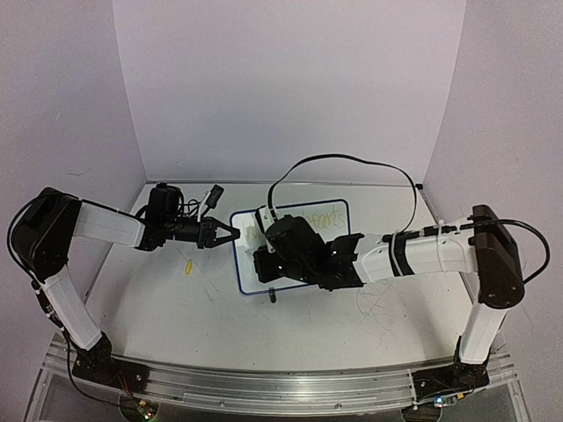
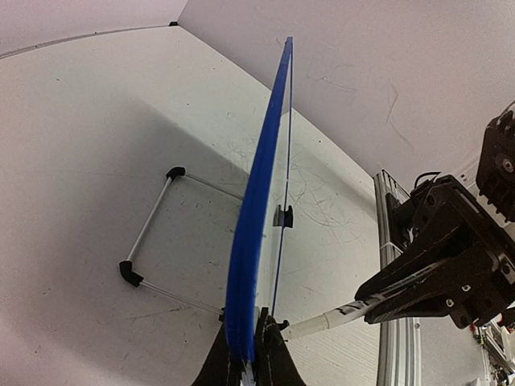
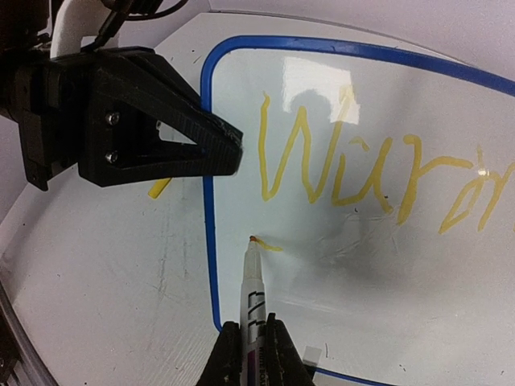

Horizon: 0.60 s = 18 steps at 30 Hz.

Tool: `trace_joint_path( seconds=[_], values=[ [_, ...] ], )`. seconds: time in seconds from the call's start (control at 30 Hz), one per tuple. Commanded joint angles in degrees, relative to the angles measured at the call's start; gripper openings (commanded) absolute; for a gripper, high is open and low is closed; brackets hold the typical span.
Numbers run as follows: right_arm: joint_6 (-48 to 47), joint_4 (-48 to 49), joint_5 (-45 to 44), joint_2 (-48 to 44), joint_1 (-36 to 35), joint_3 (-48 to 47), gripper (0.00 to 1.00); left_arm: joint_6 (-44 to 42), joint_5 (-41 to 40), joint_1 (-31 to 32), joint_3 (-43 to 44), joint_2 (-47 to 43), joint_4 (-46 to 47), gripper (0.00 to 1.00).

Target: Write a sentence on the whiteboard

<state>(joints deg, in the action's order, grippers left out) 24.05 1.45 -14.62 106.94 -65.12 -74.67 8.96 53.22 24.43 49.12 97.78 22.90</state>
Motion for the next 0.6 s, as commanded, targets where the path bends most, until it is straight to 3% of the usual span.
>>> trace_joint_path(
  seconds=[0.0, 0.57],
  values=[
    [0.21, -0.49, 0.57, 1.37, 0.03, -1.81, 0.0, -3.54, -8.76, 0.27, -0.09, 1.01, -2.15, 0.0],
    [2.16, -2.4, 1.83, 1.96, -0.07, -1.33, 0.0, -3.68, -9.01, 0.28, -0.01, 1.42, -2.15, 0.0]
  ],
)
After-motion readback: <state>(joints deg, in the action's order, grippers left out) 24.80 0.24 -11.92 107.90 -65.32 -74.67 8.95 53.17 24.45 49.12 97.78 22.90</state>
